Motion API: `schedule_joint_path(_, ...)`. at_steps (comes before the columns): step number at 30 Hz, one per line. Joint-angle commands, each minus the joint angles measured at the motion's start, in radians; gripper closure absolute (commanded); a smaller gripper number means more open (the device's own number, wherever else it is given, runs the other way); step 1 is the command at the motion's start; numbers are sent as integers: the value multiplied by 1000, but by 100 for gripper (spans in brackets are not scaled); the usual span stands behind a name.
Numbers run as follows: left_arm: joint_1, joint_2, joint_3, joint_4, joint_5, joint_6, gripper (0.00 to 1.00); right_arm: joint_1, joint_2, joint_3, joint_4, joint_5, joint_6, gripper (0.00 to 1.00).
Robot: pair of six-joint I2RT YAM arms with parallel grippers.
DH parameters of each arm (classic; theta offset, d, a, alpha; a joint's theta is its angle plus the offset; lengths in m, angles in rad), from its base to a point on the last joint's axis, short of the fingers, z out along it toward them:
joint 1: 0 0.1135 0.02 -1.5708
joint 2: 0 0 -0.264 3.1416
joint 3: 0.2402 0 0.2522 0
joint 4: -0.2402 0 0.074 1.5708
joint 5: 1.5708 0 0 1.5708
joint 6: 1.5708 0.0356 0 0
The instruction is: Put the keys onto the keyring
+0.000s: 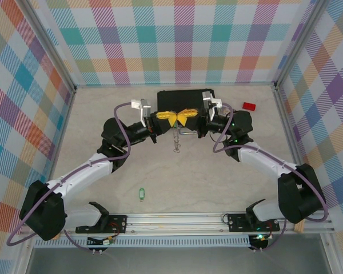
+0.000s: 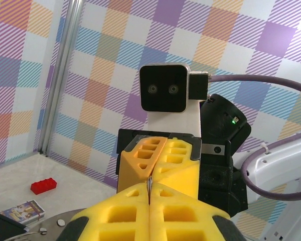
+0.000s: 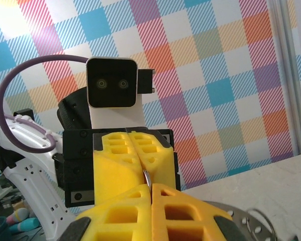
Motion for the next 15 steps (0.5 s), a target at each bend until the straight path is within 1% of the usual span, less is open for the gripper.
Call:
schedule_joint_path(1,0,-4,-17,71,64,-6,100,-7,17,42,77,-13,48,100)
schedule_joint_path(3,0,-7,-17,71,59,-1,100,-8,20,44,77,-18,53,99)
schedule_joint_path(4,1,-8,-17,66,53,2,100,-9,19,44,71,-18,50,96)
schedule_joint_path(7,4,-20,-13,23,40,37,100,-12,2,45,3,-18,12,80)
schedule_joint_path(9,10,-33,-8,-24,32,69,100,-16,-31,42,-127,-4,-71,74)
schedule_joint_path(11,13,-45,-7,-63,28,102,100,-17,-73,49,-297,10,-185,71)
schedule_joint_path(15,17,-57,-6,-129,23,170,100,-17,-151,57,-590,58,-380,70)
